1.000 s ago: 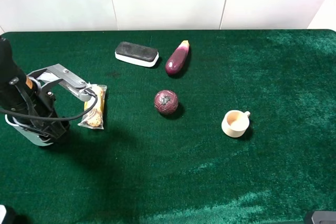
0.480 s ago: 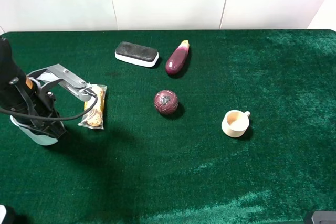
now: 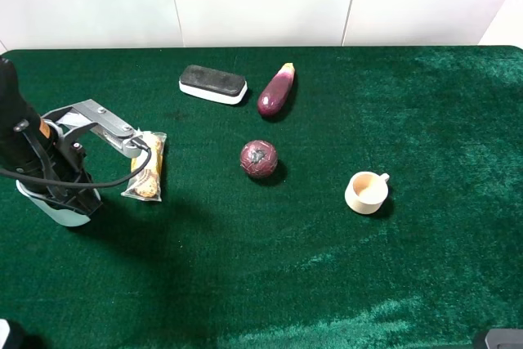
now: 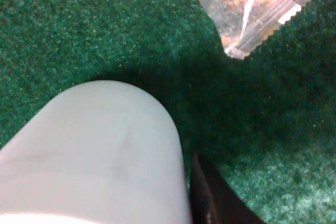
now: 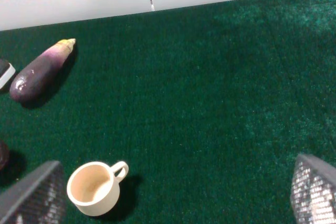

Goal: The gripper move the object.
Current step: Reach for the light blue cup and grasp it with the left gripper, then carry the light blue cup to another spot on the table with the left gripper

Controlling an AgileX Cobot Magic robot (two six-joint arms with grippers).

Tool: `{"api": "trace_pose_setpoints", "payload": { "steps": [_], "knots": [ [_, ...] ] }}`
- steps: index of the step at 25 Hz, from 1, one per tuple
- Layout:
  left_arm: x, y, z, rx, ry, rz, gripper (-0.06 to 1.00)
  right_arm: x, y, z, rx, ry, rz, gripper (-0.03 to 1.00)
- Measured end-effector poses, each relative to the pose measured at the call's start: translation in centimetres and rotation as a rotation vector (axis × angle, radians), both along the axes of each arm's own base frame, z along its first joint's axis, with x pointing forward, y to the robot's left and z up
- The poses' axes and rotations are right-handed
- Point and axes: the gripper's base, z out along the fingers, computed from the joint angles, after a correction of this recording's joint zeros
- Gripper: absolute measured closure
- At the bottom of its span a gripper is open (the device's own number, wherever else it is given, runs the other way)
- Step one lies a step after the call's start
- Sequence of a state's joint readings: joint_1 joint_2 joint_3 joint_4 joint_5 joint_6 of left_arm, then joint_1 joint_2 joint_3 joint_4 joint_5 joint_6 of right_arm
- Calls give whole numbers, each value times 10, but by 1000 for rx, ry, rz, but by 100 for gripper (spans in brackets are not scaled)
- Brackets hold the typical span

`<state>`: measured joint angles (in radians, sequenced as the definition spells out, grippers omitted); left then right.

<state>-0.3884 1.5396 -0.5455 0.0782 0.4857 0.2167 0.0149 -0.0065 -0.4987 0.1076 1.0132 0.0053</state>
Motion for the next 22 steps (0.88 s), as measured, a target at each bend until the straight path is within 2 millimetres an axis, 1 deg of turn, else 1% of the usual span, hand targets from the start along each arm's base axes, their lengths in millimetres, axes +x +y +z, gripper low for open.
{"api": "trace_pose_setpoints", "payload": {
  "steps": [6, 9, 22],
  "knots": [
    [-1, 0, 1, 13, 31, 2, 86, 0, 0, 0, 0, 0, 0, 32],
    [1, 0, 7, 29, 68, 5, 86, 0, 0, 0, 0, 0, 0, 32],
    [26, -11, 56, 70, 170, 31, 86, 0, 0, 0, 0, 0, 0, 32]
  ]
}}
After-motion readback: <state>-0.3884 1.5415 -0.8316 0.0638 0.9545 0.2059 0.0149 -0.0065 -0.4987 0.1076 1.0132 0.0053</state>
